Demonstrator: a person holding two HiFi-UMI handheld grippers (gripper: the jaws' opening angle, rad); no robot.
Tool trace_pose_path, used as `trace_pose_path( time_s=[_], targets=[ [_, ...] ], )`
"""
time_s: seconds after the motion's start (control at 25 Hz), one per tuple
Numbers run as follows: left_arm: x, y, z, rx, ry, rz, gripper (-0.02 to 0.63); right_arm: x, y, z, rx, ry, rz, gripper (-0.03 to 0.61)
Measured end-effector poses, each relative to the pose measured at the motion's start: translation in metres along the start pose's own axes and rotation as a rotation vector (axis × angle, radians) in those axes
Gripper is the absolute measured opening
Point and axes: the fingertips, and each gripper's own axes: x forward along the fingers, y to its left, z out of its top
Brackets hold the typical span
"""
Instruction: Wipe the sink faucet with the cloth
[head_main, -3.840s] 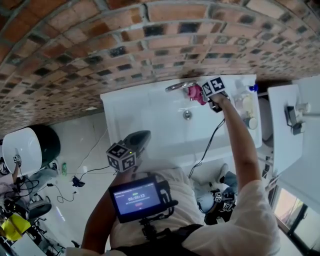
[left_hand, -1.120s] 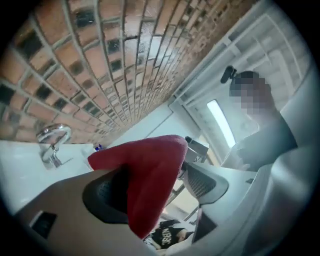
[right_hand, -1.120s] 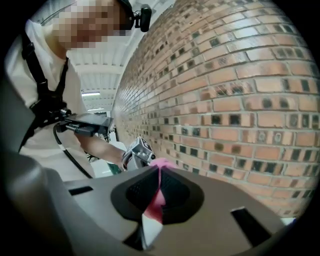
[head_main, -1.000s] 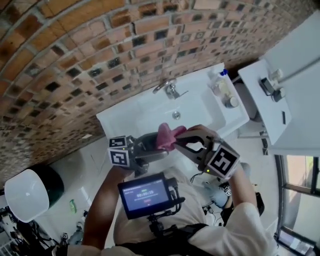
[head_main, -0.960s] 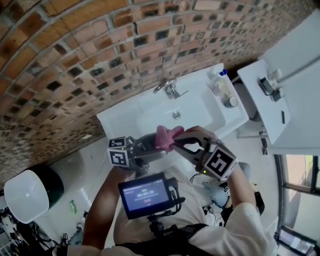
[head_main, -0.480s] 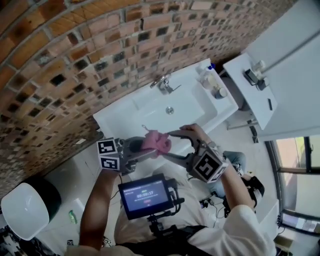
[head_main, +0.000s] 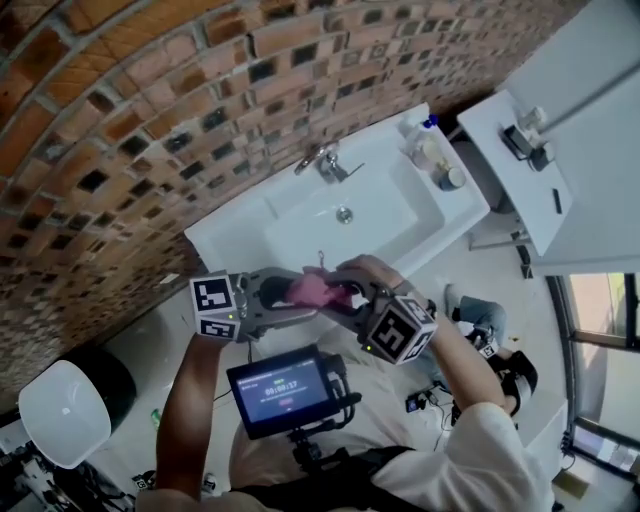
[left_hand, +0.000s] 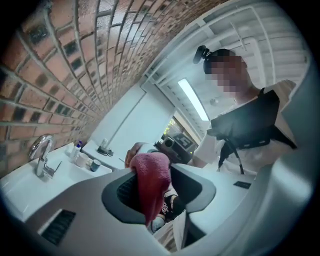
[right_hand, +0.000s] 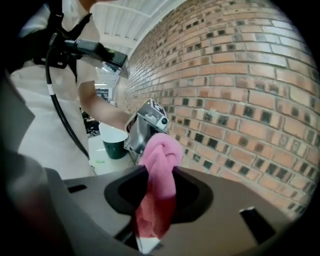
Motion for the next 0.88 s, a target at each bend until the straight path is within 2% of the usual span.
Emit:
trace_pose_path(
  time_s=[0.08, 0.12, 0.32, 0.4, 0.52, 0.64, 0.72, 0.8, 0.88],
  targets=[
    [0.006, 0.018, 0.005, -0.04, -0.028, 0.06, 0.245, -0.002, -0.022, -0.01, 0.057, -0.053, -0.027, 0.124],
    [0.007, 0.029, 0.007, -0.054, -0.05, 0.104, 0.267, -0.003, -0.032, -0.018, 0.1, -0.078, -0.031, 0.123],
    [-0.016, 0.093, 0.023, -0.063, -0.267, 0.397, 0.275, -0.023, -0.09, -0.063, 0.312, -0.162, -0.057, 0.117],
    [-0.028, 0.112, 0.021, -0.047, -0.294, 0.523, 0.275, -0.036, -0.121, -0.085, 0.396, -0.161, -0.087, 0.115],
    [-0.046, 0.135, 0.007, -0.044, -0.28, 0.702, 0.273, -0.05, -0.171, -0.122, 0.484, -0.134, -0.15, 0.114],
    [-0.068, 0.154, -0.013, -0.067, -0.263, 0.855, 0.221, -0.057, -0.22, -0.155, 0.53, -0.089, -0.265, 0.114],
    [-0.08, 0.161, -0.023, -0.081, -0.277, 0.937, 0.124, -0.055, -0.252, -0.175, 0.528, -0.043, -0.325, 0.114],
    [-0.086, 0.165, -0.029, -0.093, -0.296, 0.99, 0.068, -0.049, -0.284, -0.193, 0.512, 0.004, -0.357, 0.114],
    [-0.087, 0.17, -0.034, -0.097, -0.295, 1.023, 0.047, -0.037, -0.311, -0.208, 0.509, 0.049, -0.37, 0.114]
  ],
)
